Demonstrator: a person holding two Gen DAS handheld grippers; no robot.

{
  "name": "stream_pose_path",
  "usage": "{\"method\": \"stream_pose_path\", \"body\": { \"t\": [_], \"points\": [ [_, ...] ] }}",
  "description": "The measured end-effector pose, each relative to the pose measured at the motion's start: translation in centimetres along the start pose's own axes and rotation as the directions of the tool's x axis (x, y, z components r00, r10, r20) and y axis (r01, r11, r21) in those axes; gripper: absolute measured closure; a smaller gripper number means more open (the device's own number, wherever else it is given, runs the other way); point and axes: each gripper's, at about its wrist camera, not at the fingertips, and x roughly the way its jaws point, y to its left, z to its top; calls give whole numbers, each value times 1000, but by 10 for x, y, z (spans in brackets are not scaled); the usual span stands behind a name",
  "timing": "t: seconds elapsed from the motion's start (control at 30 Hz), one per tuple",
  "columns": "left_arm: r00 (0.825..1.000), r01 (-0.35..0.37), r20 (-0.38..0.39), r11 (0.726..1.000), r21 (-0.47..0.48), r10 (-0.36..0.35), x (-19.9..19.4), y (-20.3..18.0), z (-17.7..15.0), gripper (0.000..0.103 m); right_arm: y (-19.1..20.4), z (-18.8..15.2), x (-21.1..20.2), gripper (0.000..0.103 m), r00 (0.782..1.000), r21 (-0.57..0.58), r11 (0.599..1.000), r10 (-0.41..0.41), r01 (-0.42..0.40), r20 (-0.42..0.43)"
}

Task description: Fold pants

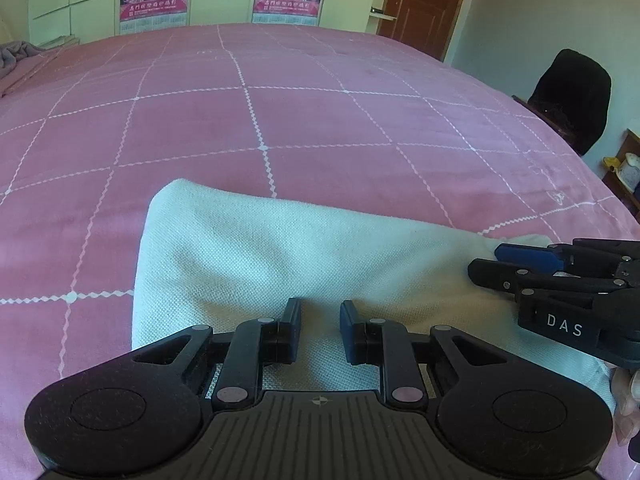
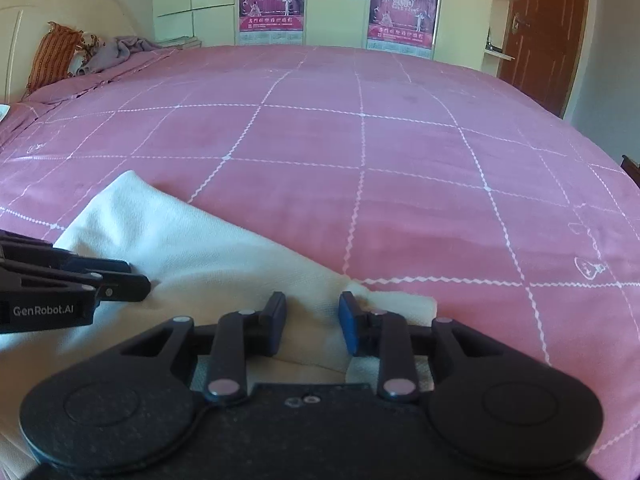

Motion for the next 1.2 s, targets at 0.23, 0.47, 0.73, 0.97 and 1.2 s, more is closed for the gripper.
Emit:
{"method": "stream_pose_path", "body": {
  "t": [0.23, 0.47, 0.73, 0.97, 1.2],
  "points": [
    [995, -59, 86, 998, 11, 58, -29, 7, 19, 81, 4, 13, -18, 69, 999, -30, 999, 13, -11, 43],
    [997, -79, -22, 997, 3, 79, 22, 52, 48, 81, -11, 40, 12, 71, 1000, 35, 999, -20, 20, -16],
    [999, -37, 24, 999, 34, 36, 0, 48, 34, 77, -31, 23, 30, 64, 997, 146, 988, 50, -41, -60],
    [992, -117, 50, 985, 124, 112, -36, 29, -18, 52, -14, 1, -14, 42, 1000, -6, 1000, -4, 4, -4],
    [988, -139, 79, 989, 55, 135, -80, 27, -52, 43, -3, -39, -50, 31, 998, -15, 998, -60, 60, -17]
  ]
}}
